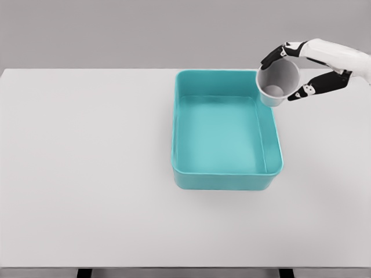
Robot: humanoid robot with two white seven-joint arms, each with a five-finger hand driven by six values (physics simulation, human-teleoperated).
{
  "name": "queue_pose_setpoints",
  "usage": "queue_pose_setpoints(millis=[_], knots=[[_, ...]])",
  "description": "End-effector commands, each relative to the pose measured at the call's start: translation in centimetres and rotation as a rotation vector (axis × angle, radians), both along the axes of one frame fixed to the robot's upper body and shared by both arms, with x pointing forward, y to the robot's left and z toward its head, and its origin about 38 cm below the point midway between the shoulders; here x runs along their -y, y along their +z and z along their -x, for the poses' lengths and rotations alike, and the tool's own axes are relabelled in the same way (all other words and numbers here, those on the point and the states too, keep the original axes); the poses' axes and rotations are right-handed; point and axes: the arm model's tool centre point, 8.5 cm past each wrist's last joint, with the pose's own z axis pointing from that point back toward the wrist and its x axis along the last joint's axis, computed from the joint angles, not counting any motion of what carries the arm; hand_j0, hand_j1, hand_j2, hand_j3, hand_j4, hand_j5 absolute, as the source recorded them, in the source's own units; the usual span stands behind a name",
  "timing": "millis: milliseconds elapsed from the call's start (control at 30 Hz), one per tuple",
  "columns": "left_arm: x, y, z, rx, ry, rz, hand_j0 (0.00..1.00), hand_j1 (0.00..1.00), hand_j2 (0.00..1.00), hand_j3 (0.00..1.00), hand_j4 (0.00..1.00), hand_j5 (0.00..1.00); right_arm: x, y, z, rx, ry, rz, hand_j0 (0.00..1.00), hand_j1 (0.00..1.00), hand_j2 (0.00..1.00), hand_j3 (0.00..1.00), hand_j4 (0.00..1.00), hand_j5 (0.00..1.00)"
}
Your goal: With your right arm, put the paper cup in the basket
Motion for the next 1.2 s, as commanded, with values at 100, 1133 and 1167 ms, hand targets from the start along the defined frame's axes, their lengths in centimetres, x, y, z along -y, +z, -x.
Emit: queue_pose_setpoints(millis=[100, 1133, 1167], knots=[[0.0, 0.0, 0.0, -0.001, 0.001, 0.0, 1.0, 1.0, 1.0, 1.0, 1.0, 1.0, -4.3, -1.9, -1.2, 0.004, 0.034, 0.065, 0.68, 0.68, 0.68, 0.68, 0.68, 0.68], [0.0, 0.0, 0.0, -0.001, -0.001, 0.0, 1.0, 1.0, 1.0, 1.0, 1.0, 1.0, -5.0, 0.0, -1.4, 0.144, 0.123, 0.043, 1.0, 1.0, 1.0, 1.0, 1.0, 1.0], [0.0, 0.0, 0.0, -0.001, 0.001, 0.0, 1.0, 1.0, 1.0, 1.0, 1.0, 1.0, -2.7, 0.6, -0.8, 0.126, 0.104, -0.032, 1.0, 1.0, 1.0, 1.0, 1.0, 1.0]])
